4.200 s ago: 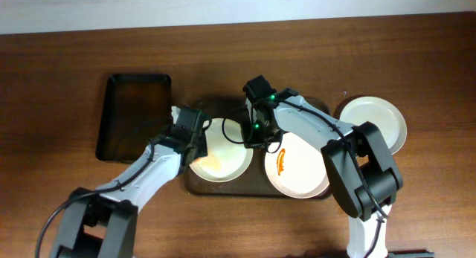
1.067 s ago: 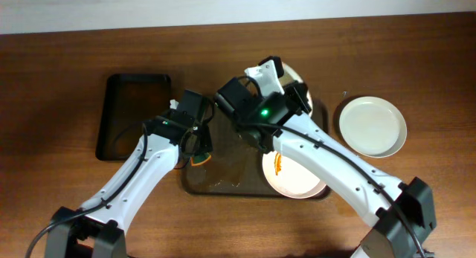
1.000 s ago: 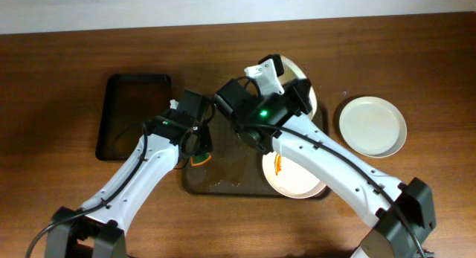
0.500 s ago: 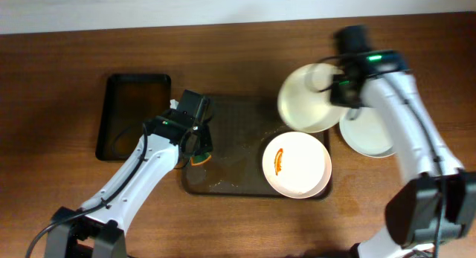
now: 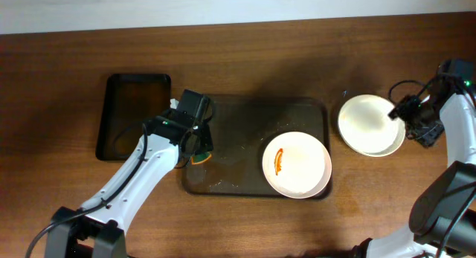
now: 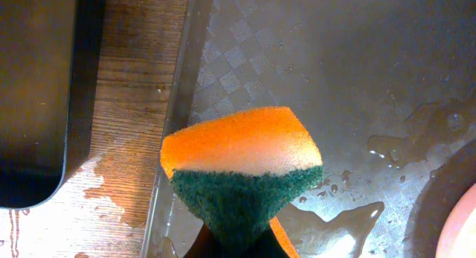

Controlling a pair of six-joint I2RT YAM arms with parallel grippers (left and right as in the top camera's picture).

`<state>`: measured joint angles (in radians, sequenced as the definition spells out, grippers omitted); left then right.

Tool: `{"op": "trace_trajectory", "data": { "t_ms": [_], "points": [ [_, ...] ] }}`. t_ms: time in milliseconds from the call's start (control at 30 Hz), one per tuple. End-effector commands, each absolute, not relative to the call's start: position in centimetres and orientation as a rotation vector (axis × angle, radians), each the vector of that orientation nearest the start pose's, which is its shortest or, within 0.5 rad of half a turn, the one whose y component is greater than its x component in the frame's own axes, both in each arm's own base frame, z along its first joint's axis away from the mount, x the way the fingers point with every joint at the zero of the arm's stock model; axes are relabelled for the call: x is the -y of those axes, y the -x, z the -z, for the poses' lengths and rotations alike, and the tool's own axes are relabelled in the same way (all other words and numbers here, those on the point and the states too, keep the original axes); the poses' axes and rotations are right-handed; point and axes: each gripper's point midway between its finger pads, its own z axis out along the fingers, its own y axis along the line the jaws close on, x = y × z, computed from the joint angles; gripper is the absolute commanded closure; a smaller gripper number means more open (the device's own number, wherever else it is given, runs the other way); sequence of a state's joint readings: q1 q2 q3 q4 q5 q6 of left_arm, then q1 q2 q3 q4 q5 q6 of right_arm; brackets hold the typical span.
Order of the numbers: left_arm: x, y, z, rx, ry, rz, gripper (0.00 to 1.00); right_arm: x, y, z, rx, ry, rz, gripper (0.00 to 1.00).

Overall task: Clean dirty plates on tray and stack at the side
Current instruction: 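Lower the plate onto the right-side plate and open the right gripper, then move the right gripper to the last plate's rim and grasp it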

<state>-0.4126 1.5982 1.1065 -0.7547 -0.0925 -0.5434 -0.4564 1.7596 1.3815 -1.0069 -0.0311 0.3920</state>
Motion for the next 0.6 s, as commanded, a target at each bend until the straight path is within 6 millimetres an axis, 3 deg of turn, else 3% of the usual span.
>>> {"op": "trace_trajectory", "data": {
  "t_ms": [0, 67, 133, 200, 300, 367, 433, 467, 567],
  "points": [
    [12.4, -32.6, -8.2, -2.802, 0.227, 0.1, 1.0, 10.5, -33.6, -10.5, -2.738, -1.136, -0.407, 0.2],
    [12.4, -32.6, -8.2, -2.802, 0.227, 0.1, 1.0, 6.5, -33.3, -11.4, -2.802, -1.004, -0.63, 0.19],
    [12.3, -32.5, -8.1, -2.805, 0.226, 0.098, 1.0, 3.5, -32.1, -12.5, -2.895, -0.819, -0.616, 0.2],
    [12.3, -32.5, -8.0, -2.806, 0.227, 0.097, 1.0, 1.8, -30.3, -13.9, -2.968, -0.688, -0.443, 0.2],
    [12.3, -32.5, -8.0, -2.806, 0.227, 0.098, 1.0, 1.7, -28.9, -15.0, -2.99, -0.558, -0.12, 0.14],
    [12.3, -32.5, -8.0, -2.806, 0.227, 0.098, 1.0, -0.3, -28.5, -13.7, -3.038, -0.424, -0.12, 0.14],
    [12.3, -32.5, -8.0, -2.806, 0.226, 0.098, 1.0, -1.9, -29.7, -11.1, -3.021, -0.285, -0.127, 0.15],
    [12.3, -32.5, -8.0, -2.806, 0.226, 0.098, 1.0, -2.8, -30.1, -9.7, -3.019, -0.25, -0.148, 0.08],
    [12.3, -32.5, -8.0, -2.806, 0.225, 0.097, 1.0, -3.6, -29.3, -7.4, -3.092, -0.379, -0.126, 0.07]
  ]
}}
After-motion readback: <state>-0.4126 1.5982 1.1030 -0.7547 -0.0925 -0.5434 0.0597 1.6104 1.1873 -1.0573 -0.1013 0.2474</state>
